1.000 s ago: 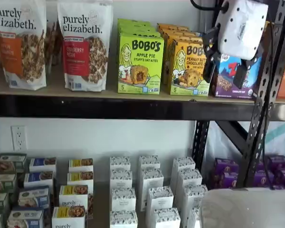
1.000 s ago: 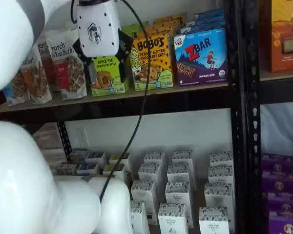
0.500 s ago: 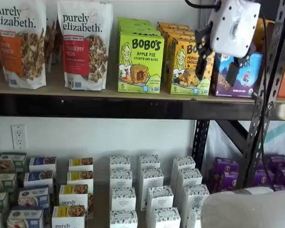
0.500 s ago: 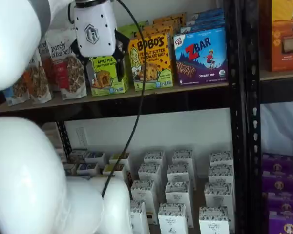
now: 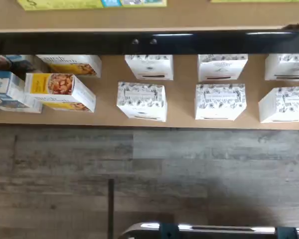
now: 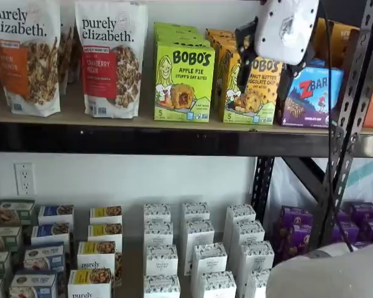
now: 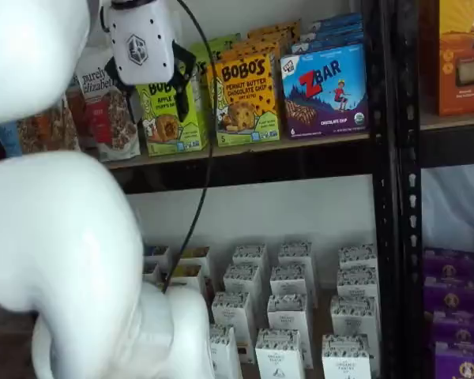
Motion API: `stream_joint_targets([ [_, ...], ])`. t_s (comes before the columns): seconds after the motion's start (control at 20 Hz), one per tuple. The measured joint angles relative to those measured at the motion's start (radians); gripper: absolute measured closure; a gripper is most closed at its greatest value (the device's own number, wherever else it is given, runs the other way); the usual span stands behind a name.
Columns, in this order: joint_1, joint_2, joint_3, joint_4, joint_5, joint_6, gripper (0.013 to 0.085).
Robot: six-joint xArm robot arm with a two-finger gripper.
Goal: Pick the green box on the top shelf, the fourth from the left
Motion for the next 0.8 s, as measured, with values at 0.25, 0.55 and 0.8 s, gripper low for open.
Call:
stream_joint_targets([
  [0.25,0.054,0.044,-0.033,-0.003,-0.019,0.051,0.0130],
  [0.55,0.089,0.097,-0.065,-0.022,-0.067,0.079,0.0130],
  [0.8,0.092,0.162,-0.103,-0.049,-0.118,0.076,0.0130],
])
